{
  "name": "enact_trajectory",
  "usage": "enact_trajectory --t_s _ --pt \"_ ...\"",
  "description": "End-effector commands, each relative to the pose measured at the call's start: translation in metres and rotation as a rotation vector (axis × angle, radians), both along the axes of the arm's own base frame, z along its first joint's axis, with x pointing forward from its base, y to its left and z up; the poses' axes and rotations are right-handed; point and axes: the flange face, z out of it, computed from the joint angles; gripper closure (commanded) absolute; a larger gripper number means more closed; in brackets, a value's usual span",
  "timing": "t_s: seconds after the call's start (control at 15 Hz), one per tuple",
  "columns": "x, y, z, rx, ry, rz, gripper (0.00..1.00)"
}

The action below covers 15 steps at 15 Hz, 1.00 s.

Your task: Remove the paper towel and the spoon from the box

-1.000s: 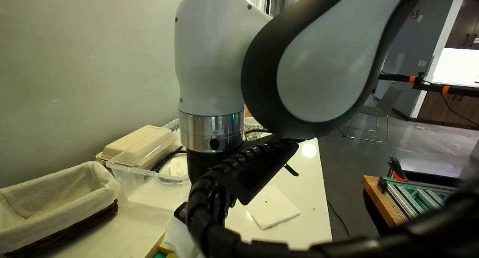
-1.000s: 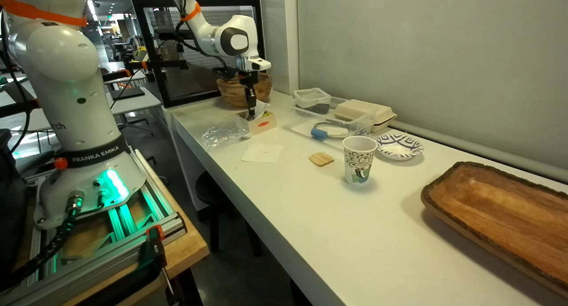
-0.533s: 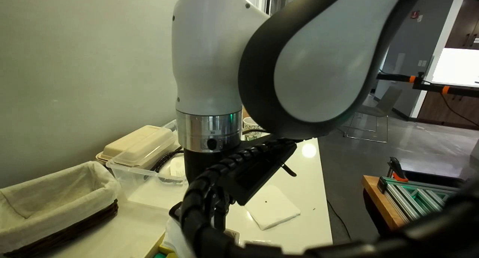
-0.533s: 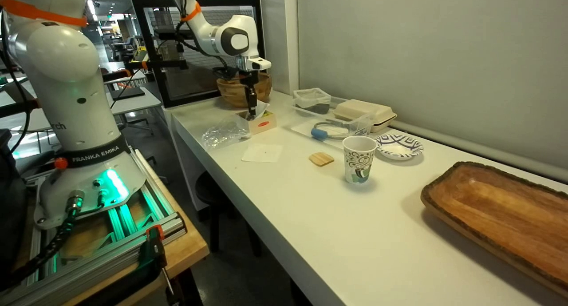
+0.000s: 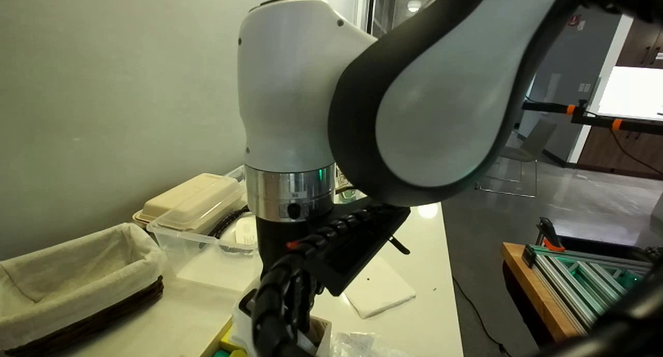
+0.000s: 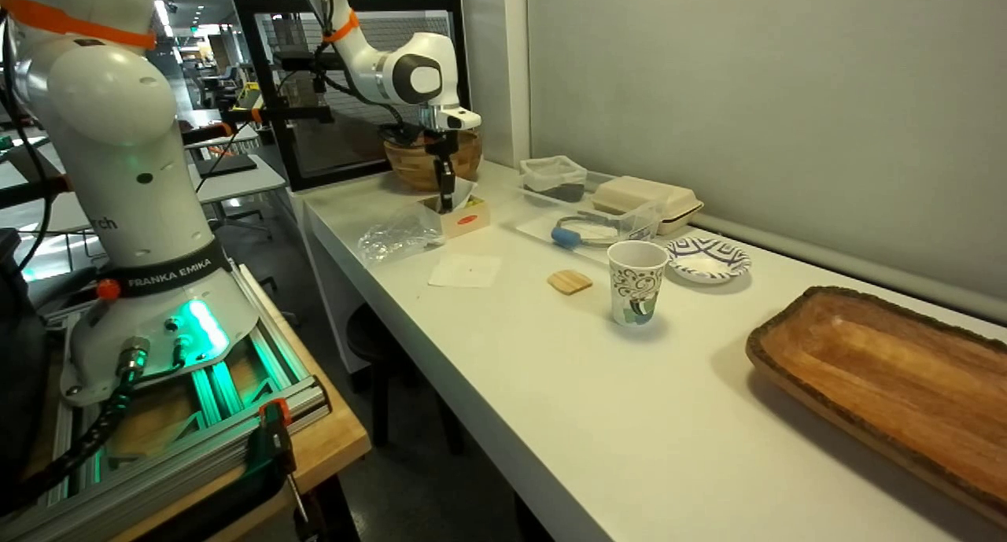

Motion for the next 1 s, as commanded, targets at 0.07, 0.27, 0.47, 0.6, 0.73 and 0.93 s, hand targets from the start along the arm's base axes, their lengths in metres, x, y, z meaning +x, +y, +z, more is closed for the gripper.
enact_trajectory --t_s 0.07,0.27,0.47,0.6,0.73,0.93 --pt "0.003 0.005 -0.002 0.001 -0.021 0.014 1.0" --pt "0.004 0.009 0.004 0.004 -0.026 0.016 0.99" --pt "0.003 0.014 0.019 -0.018 -0.013 0.01 0.99" --pt "0.004 0.017 0.031 -0.046 -0.009 0.023 0.99" --pt "0.002 0.018 0.047 -0.087 0.017 0.025 0.99" --pt "0.002 0.016 0.071 -0.14 0.038 0.024 0.99"
